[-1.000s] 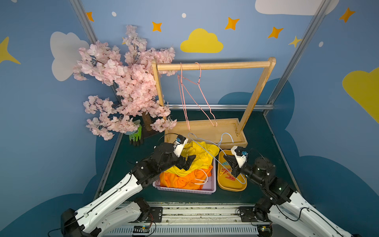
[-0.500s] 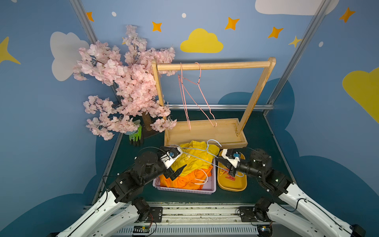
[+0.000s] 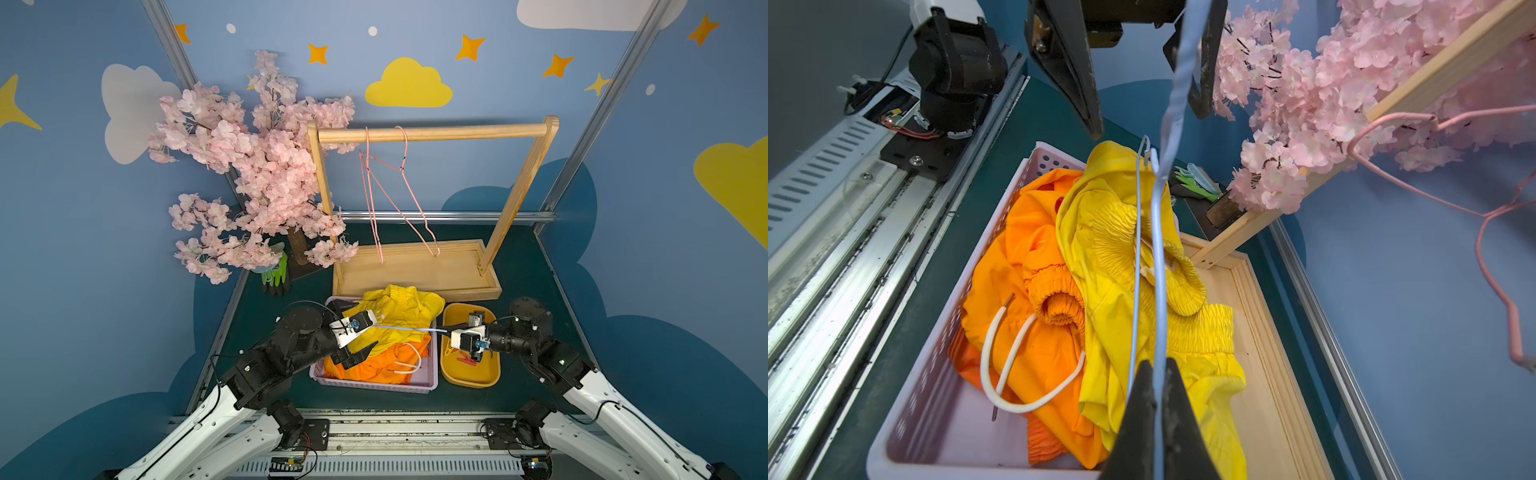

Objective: Remove the clothespins securing shorts to the hanger
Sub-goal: Place the hanger at the clothesline.

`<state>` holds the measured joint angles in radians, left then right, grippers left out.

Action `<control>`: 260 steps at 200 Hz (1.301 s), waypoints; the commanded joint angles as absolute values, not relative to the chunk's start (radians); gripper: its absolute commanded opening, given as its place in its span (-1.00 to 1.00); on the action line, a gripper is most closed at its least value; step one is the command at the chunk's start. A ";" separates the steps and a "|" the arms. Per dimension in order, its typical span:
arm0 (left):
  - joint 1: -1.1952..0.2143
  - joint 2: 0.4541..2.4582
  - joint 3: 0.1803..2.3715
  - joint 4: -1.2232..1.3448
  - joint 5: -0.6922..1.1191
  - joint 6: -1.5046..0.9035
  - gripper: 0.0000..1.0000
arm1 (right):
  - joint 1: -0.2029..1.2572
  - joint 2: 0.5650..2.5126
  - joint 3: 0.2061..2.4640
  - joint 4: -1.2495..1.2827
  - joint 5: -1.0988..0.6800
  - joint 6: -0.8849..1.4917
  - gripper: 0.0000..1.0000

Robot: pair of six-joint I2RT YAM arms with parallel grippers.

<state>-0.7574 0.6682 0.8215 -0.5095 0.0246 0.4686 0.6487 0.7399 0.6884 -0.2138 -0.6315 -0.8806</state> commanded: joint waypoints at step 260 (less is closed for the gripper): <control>-0.844 0.732 0.807 -0.506 -0.003 0.391 -0.95 | 0.554 0.499 0.563 0.077 -0.538 -0.852 0.79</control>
<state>-0.8455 0.7696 0.8192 -0.5751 0.0563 0.4763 0.5491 0.5465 0.6292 -0.1635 -0.7162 -0.9974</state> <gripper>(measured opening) 0.050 0.806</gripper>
